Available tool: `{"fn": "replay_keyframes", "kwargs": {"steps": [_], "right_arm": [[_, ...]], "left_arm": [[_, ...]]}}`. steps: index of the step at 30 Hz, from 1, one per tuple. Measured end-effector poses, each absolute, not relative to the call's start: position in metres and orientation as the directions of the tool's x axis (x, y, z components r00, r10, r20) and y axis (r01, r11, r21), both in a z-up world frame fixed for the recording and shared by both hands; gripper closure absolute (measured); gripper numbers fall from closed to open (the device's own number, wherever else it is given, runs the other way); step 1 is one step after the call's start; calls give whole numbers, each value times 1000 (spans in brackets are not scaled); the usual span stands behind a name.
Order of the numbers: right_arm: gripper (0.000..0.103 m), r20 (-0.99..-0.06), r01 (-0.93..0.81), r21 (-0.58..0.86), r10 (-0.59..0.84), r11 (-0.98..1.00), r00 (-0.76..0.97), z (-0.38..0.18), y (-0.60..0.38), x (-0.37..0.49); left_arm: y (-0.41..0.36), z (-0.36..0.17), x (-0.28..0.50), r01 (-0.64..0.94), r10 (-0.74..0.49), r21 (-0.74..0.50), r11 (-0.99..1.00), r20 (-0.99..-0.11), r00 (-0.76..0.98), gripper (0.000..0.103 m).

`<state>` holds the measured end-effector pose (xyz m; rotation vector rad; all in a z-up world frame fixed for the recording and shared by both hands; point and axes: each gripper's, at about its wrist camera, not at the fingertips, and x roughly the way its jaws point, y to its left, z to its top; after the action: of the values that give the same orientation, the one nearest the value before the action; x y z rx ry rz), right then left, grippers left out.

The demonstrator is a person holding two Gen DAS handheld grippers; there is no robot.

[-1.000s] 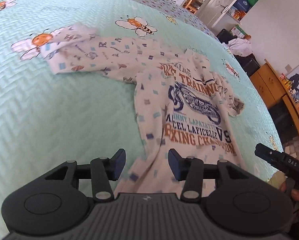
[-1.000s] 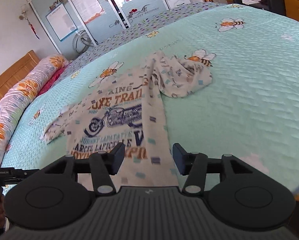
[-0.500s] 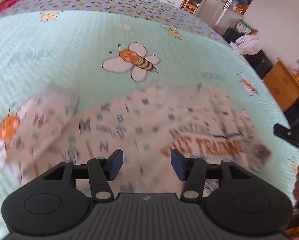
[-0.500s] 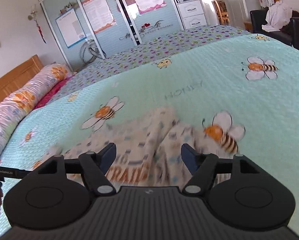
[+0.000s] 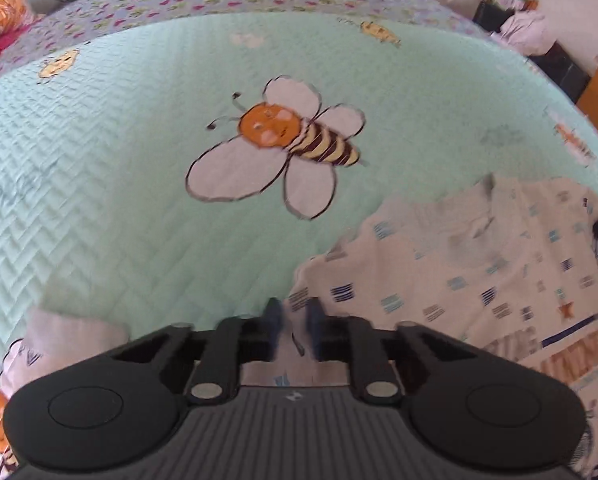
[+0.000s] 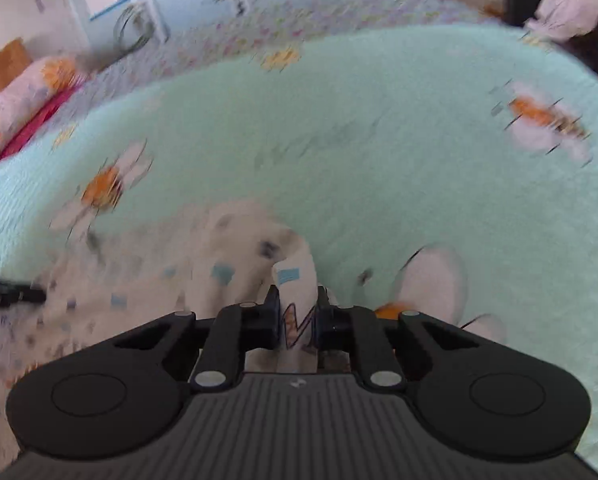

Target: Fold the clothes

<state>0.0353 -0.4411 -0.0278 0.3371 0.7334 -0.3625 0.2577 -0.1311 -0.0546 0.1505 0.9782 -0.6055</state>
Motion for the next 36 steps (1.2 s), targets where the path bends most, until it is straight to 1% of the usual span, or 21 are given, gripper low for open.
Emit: {"fn": "replay_keyframes", "kwargs": {"steps": [4,5,6,8,9,10,12,14,16,18,21,22,23,24,25,26,27,29,32,34,36], "right_arm": [[84,-611,517,121,-347,847,712,12,-464,-1],[79,-601,528,89,-377,844,704,15,-462,-6],[74,-595,519,95,-369,850,714,15,-460,-10],[45,-575,481,131,-329,867,749,13,-453,-14],[38,-555,457,145,-310,878,772,12,-449,-14],[31,-534,435,148,-299,888,791,10,-445,-12],[30,-530,395,148,-265,907,806,7,-439,6],[29,-553,354,130,-229,926,801,-1,-434,28],[26,-614,312,81,-200,947,764,-14,-431,55],[25,-677,284,38,-185,958,713,-31,-432,80],[29,-783,309,28,-171,951,598,-67,-439,102],[33,-786,309,31,-167,951,595,-71,-436,100],[49,-777,303,32,-167,953,608,-72,-431,96],[64,-770,286,42,-151,957,620,-71,-427,93],[88,-764,276,43,-146,960,628,-68,-423,93],[91,-759,271,39,-148,962,634,-63,-420,93],[92,-754,265,34,-150,964,639,-59,-416,94],[93,-733,257,34,-151,966,664,-45,-412,98],[98,-653,260,66,-155,963,741,-9,-412,116],[96,-597,264,87,-161,961,786,11,-410,131],[76,-559,263,97,-166,960,813,15,-408,152]], "left_arm": [[-97,-24,280,473,-477,-240,848,-734,483,92],[-93,-23,285,466,-489,-265,844,-737,466,90],[-93,-26,285,475,-508,-290,831,-744,435,86],[-99,-37,279,510,-539,-318,799,-755,373,67],[-106,-43,274,534,-549,-323,781,-763,341,53],[-115,-50,269,555,-556,-328,764,-771,310,48],[-133,-59,264,585,-561,-329,741,-783,270,48],[-153,-69,263,614,-532,-291,734,-808,253,42],[-171,-72,264,641,-494,-227,734,-825,273,35],[-186,-74,263,667,-470,-184,722,-838,277,19],[-204,-81,251,722,-427,-68,689,-842,328,16],[-205,-83,246,734,-426,-37,678,-834,352,19],[-205,-84,242,741,-433,-20,671,-822,370,22],[-200,-84,241,738,-450,-28,675,-807,381,36],[-194,-80,245,725,-460,-39,687,-796,393,48],[-187,-75,252,707,-471,-64,704,-787,398,83],[-179,-68,264,682,-494,-114,723,-774,395,98],[-161,-48,286,625,-518,-168,762,-737,434,100],[-138,-10,313,535,-468,-117,837,-661,587,103],[-124,13,332,478,-432,-101,873,-617,658,102],[-116,22,350,463,-428,-125,877,-641,637,97]]}}
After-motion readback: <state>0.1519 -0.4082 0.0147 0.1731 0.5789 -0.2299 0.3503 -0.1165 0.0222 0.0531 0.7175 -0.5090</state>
